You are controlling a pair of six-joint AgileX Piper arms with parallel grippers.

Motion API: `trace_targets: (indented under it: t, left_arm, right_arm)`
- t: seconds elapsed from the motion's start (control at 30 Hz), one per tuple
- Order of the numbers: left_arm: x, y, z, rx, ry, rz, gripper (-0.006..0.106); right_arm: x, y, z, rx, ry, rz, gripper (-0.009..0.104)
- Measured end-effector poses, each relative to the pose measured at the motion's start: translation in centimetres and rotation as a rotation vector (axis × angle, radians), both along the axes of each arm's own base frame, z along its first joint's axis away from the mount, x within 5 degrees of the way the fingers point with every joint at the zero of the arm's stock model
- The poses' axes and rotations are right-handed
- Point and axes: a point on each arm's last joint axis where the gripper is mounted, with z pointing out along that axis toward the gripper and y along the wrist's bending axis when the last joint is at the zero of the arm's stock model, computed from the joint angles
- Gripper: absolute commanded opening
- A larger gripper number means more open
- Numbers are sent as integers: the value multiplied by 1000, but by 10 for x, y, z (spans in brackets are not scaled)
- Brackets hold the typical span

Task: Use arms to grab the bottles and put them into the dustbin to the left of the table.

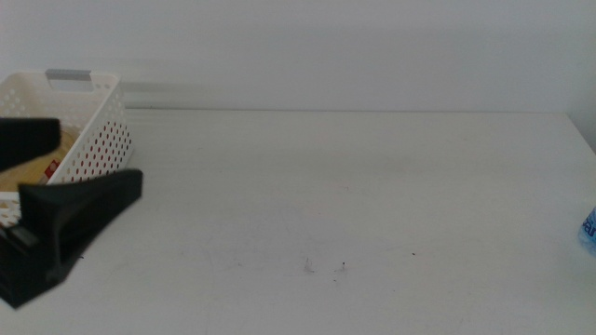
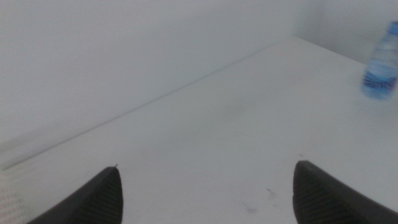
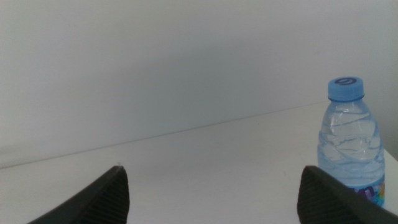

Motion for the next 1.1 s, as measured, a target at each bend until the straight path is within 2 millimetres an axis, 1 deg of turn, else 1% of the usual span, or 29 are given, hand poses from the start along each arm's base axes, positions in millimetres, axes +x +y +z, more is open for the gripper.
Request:
trace_targets:
  t: [0.2,0.47,0.53,0.6,0.67,0.73,0.8,0.87,0.93,1.1]
  left_arm:
    - [3,7,7,-9,-17,65,94]
    - [2,7,7,-5,-17,67,94]
    - [2,7,7,-5,-17,67,94]
    - [2,7,7,-5,-17,67,94]
    - [2,7,7,-3,-18,66,94]
    - [2,7,7,-3,-18,66,94]
    - [2,7,7,-3,-18,66,94]
    - [2,7,7,0,-20,67,94]
    - [3,8,7,7,-24,70,94]
    - [3,8,7,9,-25,70,94]
  right_arm:
    - [0,0,0,0,0,0,88]
    - [0,0,0,0,0,0,88]
    - [0,0,1,-55,-15,-2,88]
    - [0,0,7,-164,-87,-2,88]
    - [-1,0,12,-189,-144,-4,88]
    - [0,0,14,-198,-146,-11,88]
    - [7,0,19,-231,-116,-10,88]
    - [20,1,22,-248,-58,3,88]
    - [34,3,19,-248,6,19,88]
    - [72,5,-11,-241,241,57,88]
